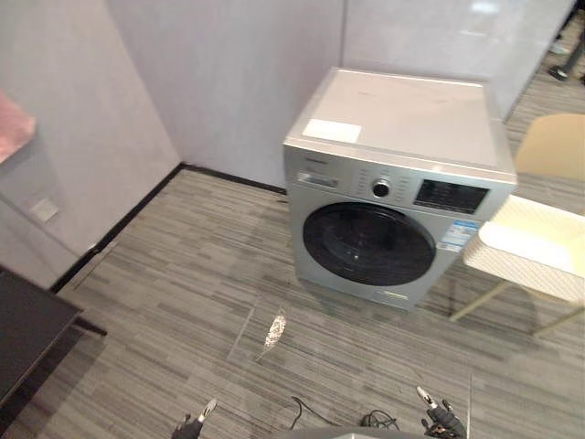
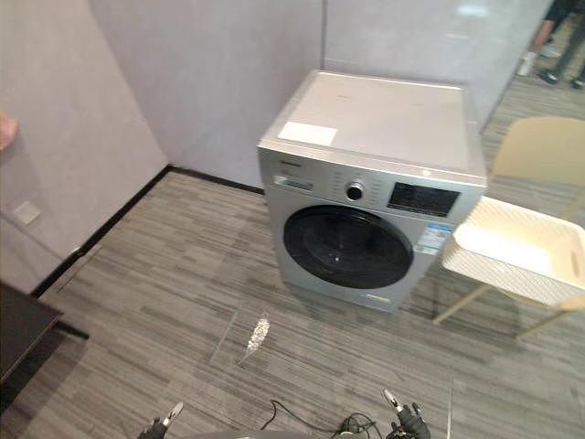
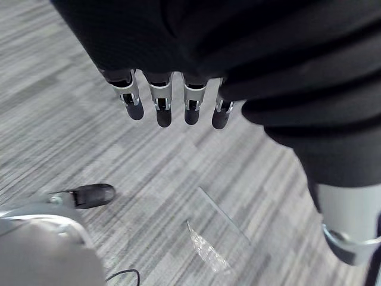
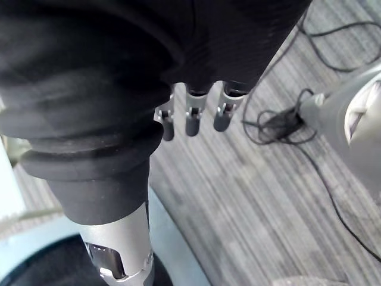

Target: Pick up the laundry basket with both hands and put the clothes into the washing machine.

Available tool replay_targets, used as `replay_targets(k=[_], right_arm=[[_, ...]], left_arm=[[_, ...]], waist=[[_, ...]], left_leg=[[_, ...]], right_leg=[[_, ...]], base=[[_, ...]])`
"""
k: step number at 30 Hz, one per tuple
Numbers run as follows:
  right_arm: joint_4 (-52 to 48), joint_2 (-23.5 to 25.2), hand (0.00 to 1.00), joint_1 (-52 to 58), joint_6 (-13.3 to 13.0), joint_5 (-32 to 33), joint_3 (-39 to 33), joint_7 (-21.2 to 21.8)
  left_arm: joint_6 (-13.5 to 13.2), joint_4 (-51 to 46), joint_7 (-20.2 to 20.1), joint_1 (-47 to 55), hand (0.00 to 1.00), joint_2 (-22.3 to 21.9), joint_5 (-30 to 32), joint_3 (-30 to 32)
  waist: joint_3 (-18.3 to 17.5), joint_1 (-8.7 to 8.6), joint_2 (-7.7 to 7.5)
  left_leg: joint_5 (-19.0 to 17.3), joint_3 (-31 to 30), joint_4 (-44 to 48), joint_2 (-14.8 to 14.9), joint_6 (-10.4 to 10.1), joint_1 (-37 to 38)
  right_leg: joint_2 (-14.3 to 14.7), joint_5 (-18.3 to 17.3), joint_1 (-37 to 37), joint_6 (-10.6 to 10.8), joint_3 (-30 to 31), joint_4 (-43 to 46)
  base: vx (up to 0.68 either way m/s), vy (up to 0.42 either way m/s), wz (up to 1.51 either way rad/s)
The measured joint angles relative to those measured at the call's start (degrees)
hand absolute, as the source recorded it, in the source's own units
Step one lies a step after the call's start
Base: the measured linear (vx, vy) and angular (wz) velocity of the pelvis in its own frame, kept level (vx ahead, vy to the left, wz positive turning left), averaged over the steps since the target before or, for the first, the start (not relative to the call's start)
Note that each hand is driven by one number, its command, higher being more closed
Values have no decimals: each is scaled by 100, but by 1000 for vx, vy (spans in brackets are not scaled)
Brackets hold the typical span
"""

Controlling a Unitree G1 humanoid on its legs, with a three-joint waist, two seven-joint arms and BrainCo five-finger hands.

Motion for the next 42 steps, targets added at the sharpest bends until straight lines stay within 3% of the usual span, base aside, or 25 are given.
replay_targets(k=[2,5,6,8,9,10,11,12,14,16,18,19,22,24,25,27,29,30,31,34,36,37,38,40,42], right_arm=[[184,-12,0,-106,6,-122,30,-4],[529,-123,0,-192,59,-272,30,-11],[602,-125,0,-208,85,-353,29,-25],[668,-222,0,-219,97,-410,49,-22],[781,-210,0,-242,118,-425,130,-19],[785,-186,0,-227,85,-435,163,-25],[772,-193,0,-246,80,-434,330,-17],[791,-157,0,-296,109,-432,488,-1],[771,-83,0,-312,108,-417,603,-11],[772,-70,0,-243,118,-407,600,-13],[716,-46,0,-101,146,-331,483,-17],[669,-47,0,-20,164,-334,445,-15],[711,-21,0,106,270,-374,311,0],[819,-122,0,133,334,-440,146,10],[840,-186,0,21,347,-457,30,-2],[878,-382,0,-162,344,-527,65,12],[871,-514,0,-383,321,-615,135,11],[1046,-591,0,-487,445,-613,238,-6],[1118,-544,0,-394,535,-608,427,57],[1105,-328,0,-301,484,-536,496,36],[1085,-321,0,-317,482,-354,221,-26],[1082,-276,0,-317,481,-317,163,-47],[1023,-219,0,-419,445,-169,66,-94],[978,-223,0,-523,325,-103,54,-126],[804,-150,0,-703,192,20,116,-122]], left_arm=[[7,-2,-10,69,0,-160,-220,49],[8,20,23,47,0,-213,-973,42],[2,58,96,24,0,-225,-1400,39],[10,217,110,13,0,-226,-1779,3],[47,254,105,12,0,-169,-1773,-174],[44,248,102,-19,0,-126,-1748,-292],[46,232,102,-24,0,-19,-1679,-459],[45,198,102,-82,0,85,-1521,-537],[26,195,97,-279,0,234,-1258,-694],[29,197,96,-341,0,260,-1152,-770],[36,147,97,-375,0,216,-904,-774],[36,101,98,-407,0,187,-783,-757],[38,-55,106,-475,0,161,-750,-544],[53,-67,126,-569,0,115,-749,-213],[67,-8,116,-592,0,20,-752,-119],[81,2,140,-551,0,-89,-771,-19],[79,41,162,-647,0,-201,-858,-16],[76,6,150,-665,0,-219,-945,-6],[73,-20,154,-648,0,-120,-948,-31],[39,-51,198,-603,0,-70,-807,-81],[44,-43,211,-656,0,-210,-573,-256],[45,-27,210,-633,0,-194,-553,-347],[78,-16,207,-652,0,-96,-397,-464],[74,-22,204,-663,0,-61,-358,-456],[107,-8,206,-637,0,34,-341,-451]], waist=[[-16,62,-27],[-43,100,-102],[-77,124,-172],[-70,133,-201],[-54,95,-218],[-42,79,-230],[25,89,-238],[99,80,-318],[236,59,-437],[261,8,-427],[296,-94,-359],[298,-87,-348],[294,-86,-379],[247,-197,-327],[221,-84,-102],[236,-61,-96],[316,-192,-25],[438,-163,-81],[512,-45,-202],[540,-76,-256],[626,-51,29],[602,-46,22],[543,-74,-86],[607,-55,-176],[605,26,-335]], left_leg=[[-10,-237,0,-117,54,-16],[-129,-823,2,-399,274,-45],[-269,-1083,6,-618,449,-34],[-375,-1501,48,-814,606,77],[-443,-1762,176,-896,673,139],[-493,-1904,240,-891,711,173],[-594,-2118,356,-831,804,247],[-737,-2330,530,-774,900,325],[-937,-2700,773,-660,904,237],[-997,-2914,784,-654,895,242],[-1128,-3175,808,-606,796,328],[-1320,-3303,951,-538,698,321],[-1864,-3626,1307,-236,327,318],[-2113,-3959,1325,269,147,436],[-1862,-3931,1541,534,102,430],[-1443,-3896,2085,676,178,174],[-550,-3832,3669,833,287,-686],[-563,-3469,4771,923,308,-1059],[-694,-2588,5523,1094,510,-1233],[-836,-469,5636,1382,770,-1479],[-754,395,4097,724,720,-1696],[-829,507,3786,613,848,-1595],[-796,394,2571,56,946,-1209],[-667,366,1879,-202,1059,-1013],[-135,191,926,-584,1034,-643]], right_leg=[[-146,-72,81,93,-206,101],[-632,-601,147,198,-672,921],[-969,-843,143,206,-837,1376],[-1482,-930,-31,-17,-768,2521],[-1750,-598,-354,-530,-367,3602],[-1780,-347,-545,-817,-55,4033],[-1732,16,-883,-786,627,4746],[-1489,-289,-1185,-450,1130,5428],[-1205,-968,-1747,-254,1230,5800],[-1182,-1031,-1916,-166,1259,5406],[-1075,-995,-1943,-125,1789,3901],[-983,-945,-1913,-69,2259,3018],[-735,-941,-1845,-43,2867,2167],[-346,-980,-2046,566,2670,3027],[-97,-1295,-2174,292,2605,3527],[116,-1481,-2134,130,2505,3642],[263,-1506,-1489,-110,2083,3102],[338,-1415,-902,-258,1893,2640],[359,-1346,-371,-364,1794,2248],[321,-1331,316,-386,1463,1804],[462,-1344,674,-365,1021,1640],[516,-1370,723,-324,955,1632],[372,-1377,747,-313,814,1557],[334,-1378,727,-313,767,1532],[237,-1335,784,-345,771,1513]], base=[[-2,66,63],[30,136,98],[81,165,94],[95,158,92],[81,132,94],[134,137,112],[202,54,90],[211,2,81],[175,-54,95],[186,-105,86],[282,-214,84],[244,-229,56],[385,-432,63],[449,-607,70],[542,-693,26],[456,-532,-16],[517,-482,57],[507,-439,56],[388,-335,32],[320,-219,55],[273,-47,91],[296,-20,143],[275,-11,123],[180,-17,85],[33,-51,45]])
